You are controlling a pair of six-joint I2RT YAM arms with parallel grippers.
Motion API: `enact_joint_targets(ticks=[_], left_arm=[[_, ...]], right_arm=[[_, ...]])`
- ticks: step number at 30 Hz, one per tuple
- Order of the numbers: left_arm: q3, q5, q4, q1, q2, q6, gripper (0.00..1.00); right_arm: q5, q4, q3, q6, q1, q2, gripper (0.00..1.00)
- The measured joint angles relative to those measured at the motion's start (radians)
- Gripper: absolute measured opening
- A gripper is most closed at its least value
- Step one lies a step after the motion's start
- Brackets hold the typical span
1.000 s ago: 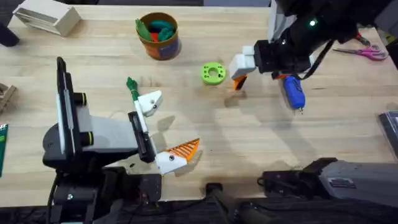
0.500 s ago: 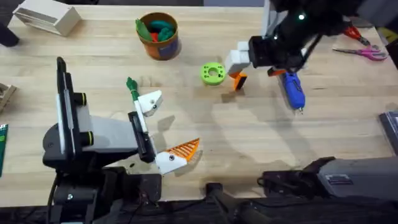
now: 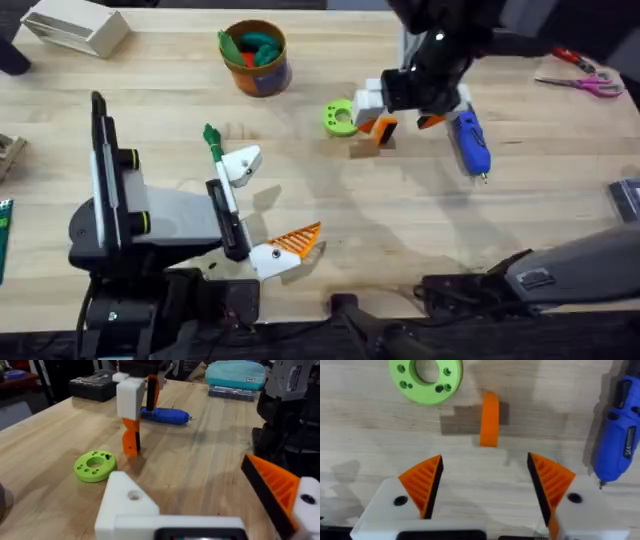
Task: Pick up the gripper from the table and insert it into the empty holder that is missing its gripper. Then pick up a screw, insert it into the mounting hole, and use the screwdriver to tighten it. Finally, clean up the table by picking up the vegetable and placing it into the bucket.
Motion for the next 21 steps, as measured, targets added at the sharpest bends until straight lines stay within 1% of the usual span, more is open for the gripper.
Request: enact_joint_targets(ticks=[6,14,19,21], left_arm=[[0.0,0.0,0.0,0.0,0.0,0.0,0.986],[0.0,0.0,0.0,0.0,0.0,0.0,0.986],[0.0,0.0,0.0,0.0,0.0,0.0,0.986],[0.0,0.0,0.0,0.0,0.0,0.0,0.985]], right_arm=[[0.0,0.033,0.0,-0.003,-0.004,0.071,0.98],[0.003,0.039,0.024,-0.003,-0.035,0.119,0.976],[0.003,0.051,0.026,-0.003,-0.037,0.125,0.891],[0.003,0.053,0.027,-0.004,-0.037,0.125,0.838]])
